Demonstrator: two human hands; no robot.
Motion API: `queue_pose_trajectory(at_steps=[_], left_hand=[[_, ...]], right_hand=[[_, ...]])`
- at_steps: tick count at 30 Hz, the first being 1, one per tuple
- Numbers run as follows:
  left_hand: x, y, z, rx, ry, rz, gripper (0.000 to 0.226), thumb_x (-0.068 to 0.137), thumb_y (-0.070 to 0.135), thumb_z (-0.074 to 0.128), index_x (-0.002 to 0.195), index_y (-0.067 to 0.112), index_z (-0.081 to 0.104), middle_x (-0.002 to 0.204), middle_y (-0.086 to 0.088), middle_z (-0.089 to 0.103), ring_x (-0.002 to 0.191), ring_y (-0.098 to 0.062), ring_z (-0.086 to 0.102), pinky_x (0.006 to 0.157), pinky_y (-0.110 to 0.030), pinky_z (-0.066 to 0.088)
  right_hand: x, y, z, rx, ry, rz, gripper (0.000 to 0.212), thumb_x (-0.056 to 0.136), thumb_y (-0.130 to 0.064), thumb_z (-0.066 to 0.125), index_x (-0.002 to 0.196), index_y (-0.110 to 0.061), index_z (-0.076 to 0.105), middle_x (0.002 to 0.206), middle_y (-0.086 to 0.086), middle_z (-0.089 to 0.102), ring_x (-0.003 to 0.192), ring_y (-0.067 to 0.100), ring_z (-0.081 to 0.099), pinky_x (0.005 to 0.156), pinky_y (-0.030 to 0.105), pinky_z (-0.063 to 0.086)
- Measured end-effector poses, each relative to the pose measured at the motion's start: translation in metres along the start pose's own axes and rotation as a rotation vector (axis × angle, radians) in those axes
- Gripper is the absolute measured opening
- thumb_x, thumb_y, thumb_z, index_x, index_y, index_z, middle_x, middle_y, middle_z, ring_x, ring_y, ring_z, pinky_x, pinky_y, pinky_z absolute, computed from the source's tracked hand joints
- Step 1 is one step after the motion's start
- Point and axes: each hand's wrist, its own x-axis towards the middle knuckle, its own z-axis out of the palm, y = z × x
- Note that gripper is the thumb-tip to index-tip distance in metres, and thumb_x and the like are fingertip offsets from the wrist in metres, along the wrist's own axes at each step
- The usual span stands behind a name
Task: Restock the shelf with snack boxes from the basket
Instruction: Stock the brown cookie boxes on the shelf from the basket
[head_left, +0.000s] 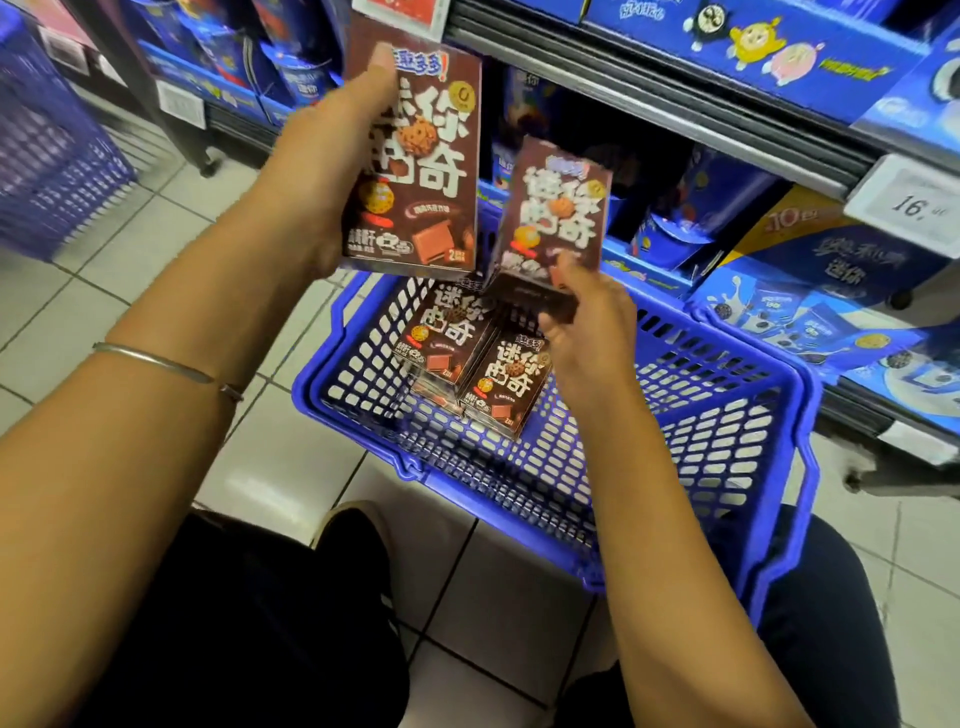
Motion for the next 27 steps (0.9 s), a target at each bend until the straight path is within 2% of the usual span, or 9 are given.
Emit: queue_pose_trajectory(at_steps=[4, 9, 12, 15, 18, 20, 22, 25, 27], left_hand=[[0.003, -0.006, -0.001, 0.066, 0.083, 0.062, 0.039, 0.104, 0.057, 0.056, 0.106, 0.02, 0.069, 0.091, 0.003, 0.083, 0.083, -0.016, 0.082, 0.062, -0.025, 0.063], [0.002, -0.02, 0.011, 0.071, -0.011, 0.014, 0.051, 0.105, 0.058, 0.053, 0.123, 0.014, 0.072, 0.106, -0.005, 0.083, 0.094, -0.021, 0.081, 0.071, -0.031, 0.065], [-0.002, -0.025, 0.016, 0.025, -0.132, -0.003, 0.059, 0.106, 0.062, 0.048, 0.131, 0.013, 0.069, 0.112, -0.008, 0.081, 0.098, -0.025, 0.081, 0.071, -0.031, 0.065], [-0.003, -0.027, 0.019, 0.042, -0.225, 0.025, 0.061, 0.106, 0.063, 0.045, 0.135, 0.014, 0.065, 0.117, -0.009, 0.08, 0.103, -0.027, 0.08, 0.08, -0.033, 0.066], [-0.002, -0.03, 0.023, 0.038, -0.283, 0.076, 0.061, 0.106, 0.062, 0.046, 0.142, 0.014, 0.06, 0.122, -0.01, 0.078, 0.109, -0.028, 0.078, 0.088, -0.035, 0.065], [-0.001, -0.031, 0.023, 0.048, -0.309, 0.068, 0.062, 0.102, 0.059, 0.057, 0.143, 0.012, 0.058, 0.124, -0.01, 0.078, 0.111, -0.027, 0.078, 0.09, -0.036, 0.064], [0.001, -0.031, 0.02, 0.077, -0.322, 0.02, 0.058, 0.098, 0.051, 0.069, 0.139, 0.011, 0.062, 0.121, -0.01, 0.079, 0.109, -0.028, 0.078, 0.087, -0.035, 0.064], [0.004, -0.028, 0.012, 0.072, -0.297, -0.045, 0.048, 0.094, 0.041, 0.073, 0.129, 0.009, 0.068, 0.115, -0.011, 0.081, 0.101, -0.027, 0.08, 0.079, -0.033, 0.064], [0.003, -0.025, 0.007, 0.042, -0.258, -0.052, 0.046, 0.095, 0.04, 0.071, 0.129, 0.009, 0.067, 0.112, -0.01, 0.081, 0.096, -0.025, 0.081, 0.076, -0.032, 0.064]], right_hand=[[-0.004, -0.03, -0.002, 0.101, -0.002, -0.067, 0.028, 0.093, -0.028, 0.068, 0.116, -0.013, 0.062, 0.1, -0.004, 0.07, 0.091, 0.014, 0.064, 0.066, 0.027, 0.047], [-0.021, -0.032, 0.011, -0.008, -0.196, -0.085, 0.019, 0.09, -0.028, 0.068, 0.106, -0.019, 0.065, 0.096, -0.006, 0.073, 0.094, 0.014, 0.066, 0.072, 0.031, 0.046], [-0.032, -0.021, 0.018, -0.159, -0.258, -0.12, 0.021, 0.088, -0.036, 0.066, 0.106, -0.026, 0.067, 0.094, -0.016, 0.074, 0.088, 0.001, 0.069, 0.073, 0.027, 0.047], [-0.04, -0.014, 0.025, -0.212, -0.3, -0.098, 0.018, 0.092, -0.039, 0.063, 0.107, -0.032, 0.067, 0.092, -0.028, 0.073, 0.086, -0.011, 0.067, 0.073, 0.023, 0.05], [-0.043, -0.012, 0.03, -0.209, -0.288, -0.071, 0.033, 0.089, -0.042, 0.061, 0.12, -0.031, 0.064, 0.114, -0.016, 0.072, 0.108, 0.005, 0.066, 0.093, 0.039, 0.05], [-0.044, -0.013, 0.032, -0.231, -0.285, -0.083, 0.04, 0.087, -0.045, 0.059, 0.124, -0.03, 0.062, 0.119, -0.012, 0.071, 0.112, 0.01, 0.066, 0.099, 0.044, 0.05], [-0.044, -0.014, 0.03, -0.236, -0.293, -0.097, 0.038, 0.086, -0.045, 0.059, 0.121, -0.031, 0.064, 0.118, -0.012, 0.072, 0.111, 0.011, 0.068, 0.101, 0.047, 0.051], [-0.039, -0.012, 0.027, -0.23, -0.341, -0.077, 0.029, 0.091, -0.056, 0.059, 0.115, -0.042, 0.067, 0.114, -0.022, 0.072, 0.107, 0.001, 0.068, 0.093, 0.038, 0.054], [-0.028, -0.004, 0.024, -0.153, -0.3, 0.013, 0.047, 0.095, -0.062, 0.051, 0.131, -0.034, 0.062, 0.13, -0.012, 0.067, 0.117, 0.011, 0.065, 0.089, 0.036, 0.054]])
